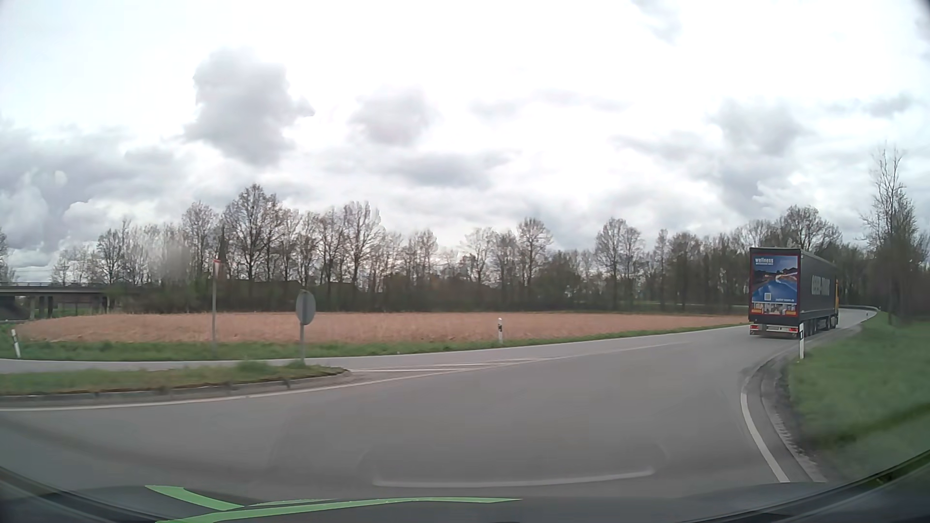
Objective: Follow the waypoints while adhering to traffic rules and regulations
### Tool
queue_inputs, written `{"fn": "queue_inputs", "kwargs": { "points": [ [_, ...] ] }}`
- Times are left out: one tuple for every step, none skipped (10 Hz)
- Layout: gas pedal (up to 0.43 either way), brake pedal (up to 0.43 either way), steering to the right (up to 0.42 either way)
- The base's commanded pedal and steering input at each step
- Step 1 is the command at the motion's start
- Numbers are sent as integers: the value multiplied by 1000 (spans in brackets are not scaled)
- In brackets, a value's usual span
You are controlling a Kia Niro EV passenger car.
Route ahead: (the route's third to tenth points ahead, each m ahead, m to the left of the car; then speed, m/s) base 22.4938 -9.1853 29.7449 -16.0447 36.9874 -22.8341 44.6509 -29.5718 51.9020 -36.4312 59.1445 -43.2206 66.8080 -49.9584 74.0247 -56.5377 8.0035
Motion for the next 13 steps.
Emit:
{"fn": "queue_inputs", "kwargs": {
  "points": [
    [110, 0, 212],
    [150, 0, 205],
    [157, 0, 197],
    [177, 0, 193],
    [189, 0, 188],
    [197, 0, 186],
    [220, 0, 181],
    [240, 0, 175],
    [240, 0, 173],
    [268, 0, 169],
    [280, 0, 162],
    [280, 0, 159],
    [280, 0, 153]
  ]
}}
